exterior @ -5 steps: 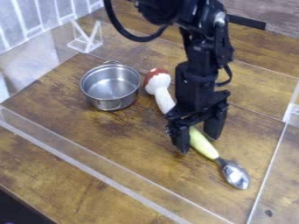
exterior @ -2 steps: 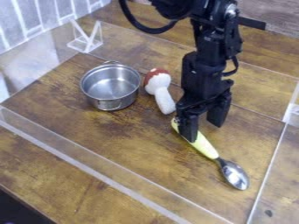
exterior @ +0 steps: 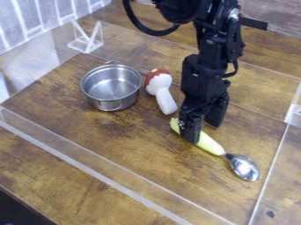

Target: Move the green spoon to the left

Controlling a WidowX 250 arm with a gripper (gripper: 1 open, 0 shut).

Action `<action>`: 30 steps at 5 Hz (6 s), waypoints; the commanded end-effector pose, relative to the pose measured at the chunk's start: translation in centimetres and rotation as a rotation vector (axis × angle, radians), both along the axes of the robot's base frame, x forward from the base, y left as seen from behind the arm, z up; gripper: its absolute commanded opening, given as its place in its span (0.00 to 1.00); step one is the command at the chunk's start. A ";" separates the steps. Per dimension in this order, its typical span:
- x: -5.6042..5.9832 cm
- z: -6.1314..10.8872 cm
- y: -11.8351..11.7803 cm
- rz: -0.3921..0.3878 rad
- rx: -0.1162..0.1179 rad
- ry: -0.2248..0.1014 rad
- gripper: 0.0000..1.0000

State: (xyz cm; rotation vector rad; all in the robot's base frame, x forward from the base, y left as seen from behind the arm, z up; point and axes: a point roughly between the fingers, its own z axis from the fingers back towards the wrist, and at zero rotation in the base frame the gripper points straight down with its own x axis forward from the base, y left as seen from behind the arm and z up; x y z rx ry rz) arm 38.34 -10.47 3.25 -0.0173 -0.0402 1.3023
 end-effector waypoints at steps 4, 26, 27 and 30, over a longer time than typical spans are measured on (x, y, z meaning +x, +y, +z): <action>1.1 1.8 1.7 -0.164 0.021 -0.013 1.00; -6.5 2.9 -6.6 -0.732 -0.005 0.033 0.00; -5.5 2.6 -6.3 -0.803 0.000 0.033 0.00; -5.2 6.2 -4.7 -0.827 -0.040 0.009 0.00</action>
